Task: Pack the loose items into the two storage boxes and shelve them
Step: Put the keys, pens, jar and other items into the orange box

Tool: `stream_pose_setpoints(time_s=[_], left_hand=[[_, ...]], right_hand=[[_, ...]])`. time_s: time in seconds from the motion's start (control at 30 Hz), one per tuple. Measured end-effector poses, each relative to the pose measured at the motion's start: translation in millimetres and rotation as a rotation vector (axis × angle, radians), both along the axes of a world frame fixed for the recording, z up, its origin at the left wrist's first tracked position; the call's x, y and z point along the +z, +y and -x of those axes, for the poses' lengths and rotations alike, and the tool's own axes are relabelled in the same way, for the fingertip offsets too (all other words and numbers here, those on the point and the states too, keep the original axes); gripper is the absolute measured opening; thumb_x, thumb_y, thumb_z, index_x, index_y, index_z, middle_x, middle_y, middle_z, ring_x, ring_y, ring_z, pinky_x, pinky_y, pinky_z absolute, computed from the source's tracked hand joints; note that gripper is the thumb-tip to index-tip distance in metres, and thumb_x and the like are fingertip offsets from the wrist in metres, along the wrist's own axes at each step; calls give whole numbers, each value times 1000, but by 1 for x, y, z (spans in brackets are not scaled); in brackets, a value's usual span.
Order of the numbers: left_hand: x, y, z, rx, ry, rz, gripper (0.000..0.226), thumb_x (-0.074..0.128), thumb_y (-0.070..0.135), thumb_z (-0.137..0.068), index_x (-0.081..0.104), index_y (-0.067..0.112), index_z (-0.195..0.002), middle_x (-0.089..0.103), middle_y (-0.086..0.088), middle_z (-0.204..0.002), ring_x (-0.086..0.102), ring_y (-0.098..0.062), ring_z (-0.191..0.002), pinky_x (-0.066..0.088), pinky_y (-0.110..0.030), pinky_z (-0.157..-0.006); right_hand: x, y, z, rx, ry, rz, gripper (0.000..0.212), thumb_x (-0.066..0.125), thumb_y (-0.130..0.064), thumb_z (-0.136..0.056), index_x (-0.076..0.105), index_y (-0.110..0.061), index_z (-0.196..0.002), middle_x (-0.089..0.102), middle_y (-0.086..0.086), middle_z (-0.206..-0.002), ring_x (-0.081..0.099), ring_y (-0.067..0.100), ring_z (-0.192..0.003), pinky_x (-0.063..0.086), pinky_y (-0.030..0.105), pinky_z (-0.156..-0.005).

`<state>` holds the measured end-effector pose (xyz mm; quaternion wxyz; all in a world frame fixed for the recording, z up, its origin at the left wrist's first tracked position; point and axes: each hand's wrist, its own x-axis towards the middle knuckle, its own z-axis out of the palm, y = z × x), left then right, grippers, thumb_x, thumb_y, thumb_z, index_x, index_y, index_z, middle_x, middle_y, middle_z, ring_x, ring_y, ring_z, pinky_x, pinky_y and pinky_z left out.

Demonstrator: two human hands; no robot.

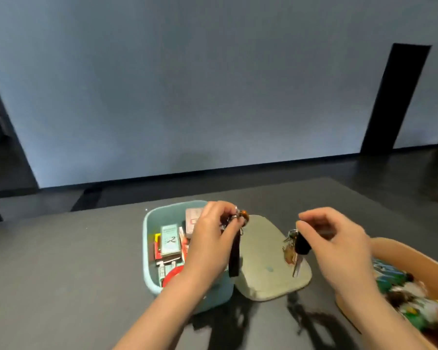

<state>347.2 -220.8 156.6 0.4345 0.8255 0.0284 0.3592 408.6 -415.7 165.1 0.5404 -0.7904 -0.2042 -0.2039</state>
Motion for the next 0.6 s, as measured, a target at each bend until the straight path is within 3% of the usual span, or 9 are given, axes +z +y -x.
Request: stream_pose_setpoints(time_s=[0.17,0.33,0.6], left_hand=[[-7,74,1,177,37,46,10,67,22,-85,59,27,-82,57,10,-89,54,2,-84,39,-9,-67],[-32,100,-18,191,136,99,14,68,21,-83,58,29,-80,59,7,-90,58,-2,-83,47,-25,-72],[-88,100,-41,41,409,95,15,71,17,-80,59,24,-78,62,4,-86,58,-10,-81,46,-22,-71]], right_hand=[[6,75,-25,148,10,-11,13,72,-16,-81,69,-29,-81,69,-14,-75,63,0,-74,47,16,-66],[-14,118,-38,216,99,-3,14,73,-14,-79,69,-28,-77,68,-14,-73,62,-2,-73,45,9,-64],[-79,133,-46,262,279,481,13,70,-24,-82,66,-36,-78,64,-12,-72,60,4,-69,51,20,-66]])
